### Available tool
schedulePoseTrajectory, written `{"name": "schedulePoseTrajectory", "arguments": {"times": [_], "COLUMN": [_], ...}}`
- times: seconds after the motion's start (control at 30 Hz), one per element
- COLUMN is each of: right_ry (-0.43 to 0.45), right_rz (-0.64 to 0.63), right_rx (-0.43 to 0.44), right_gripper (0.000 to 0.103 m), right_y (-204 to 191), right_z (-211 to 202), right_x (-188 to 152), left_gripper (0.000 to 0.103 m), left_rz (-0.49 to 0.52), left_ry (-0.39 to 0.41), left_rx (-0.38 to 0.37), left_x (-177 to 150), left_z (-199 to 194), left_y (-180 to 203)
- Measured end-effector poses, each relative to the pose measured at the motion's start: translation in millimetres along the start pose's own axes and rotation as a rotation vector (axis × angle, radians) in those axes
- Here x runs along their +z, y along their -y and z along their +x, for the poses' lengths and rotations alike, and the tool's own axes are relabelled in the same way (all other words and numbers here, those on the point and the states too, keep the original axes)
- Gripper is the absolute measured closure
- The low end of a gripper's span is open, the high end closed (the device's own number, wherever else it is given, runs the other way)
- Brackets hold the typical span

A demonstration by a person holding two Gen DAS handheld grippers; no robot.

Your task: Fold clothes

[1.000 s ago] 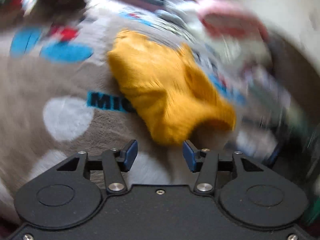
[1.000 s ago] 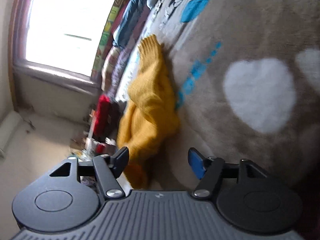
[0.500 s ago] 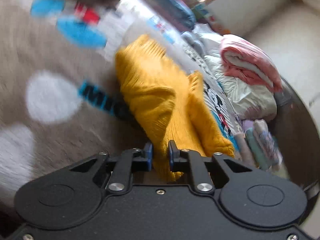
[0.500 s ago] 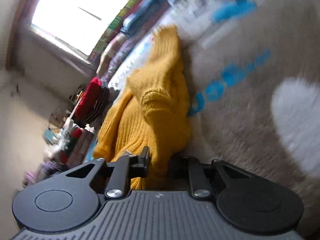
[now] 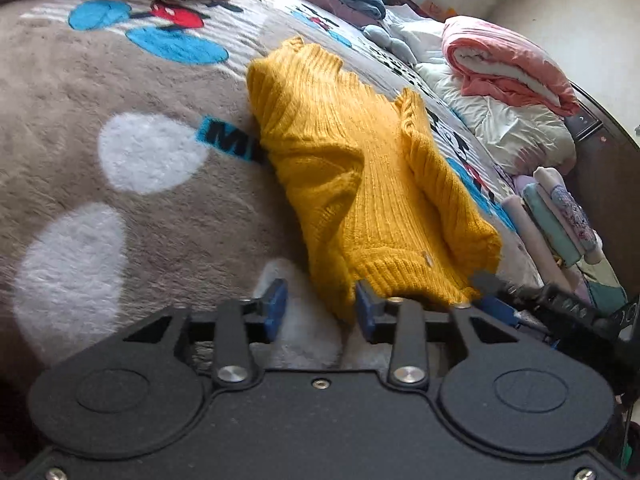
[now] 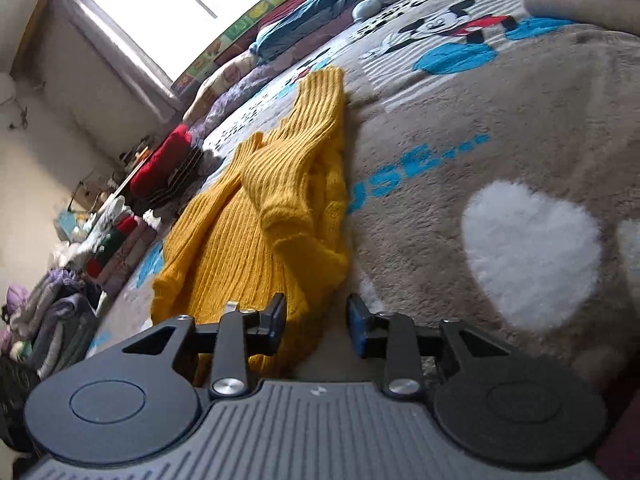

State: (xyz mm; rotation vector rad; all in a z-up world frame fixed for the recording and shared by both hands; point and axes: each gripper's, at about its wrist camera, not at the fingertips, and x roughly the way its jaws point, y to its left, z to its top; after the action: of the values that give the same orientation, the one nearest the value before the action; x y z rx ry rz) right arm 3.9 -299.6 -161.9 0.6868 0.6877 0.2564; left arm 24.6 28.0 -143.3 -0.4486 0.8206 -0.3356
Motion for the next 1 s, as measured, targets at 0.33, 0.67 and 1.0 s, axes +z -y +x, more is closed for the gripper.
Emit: {"name": "schedulePoseTrajectory", "arguments": {"times": [0.33, 0.67, 1.0], "right_ry": [0.160, 0.219, 0.203], "right_rz": [0.036, -0.065, -0.079], "right_rx": [0.027, -0.021, 0.053], "right_gripper": [0.042, 0.016, 0.000], "right_y": [30, 41, 42], "right_z": [2, 30, 40], "right_x": [38, 47, 50], "left_gripper": [0.045, 0.044, 0.050], "left_rz": [0.209, 0.477, 0.705], "left_ry": [0.116, 0.079, -0.035], "left_rx": [0.164, 0.272, 0.410], "left_x": [47, 114, 154], "left_z": [-17, 55, 163], "left_y": [22, 72, 99]}}
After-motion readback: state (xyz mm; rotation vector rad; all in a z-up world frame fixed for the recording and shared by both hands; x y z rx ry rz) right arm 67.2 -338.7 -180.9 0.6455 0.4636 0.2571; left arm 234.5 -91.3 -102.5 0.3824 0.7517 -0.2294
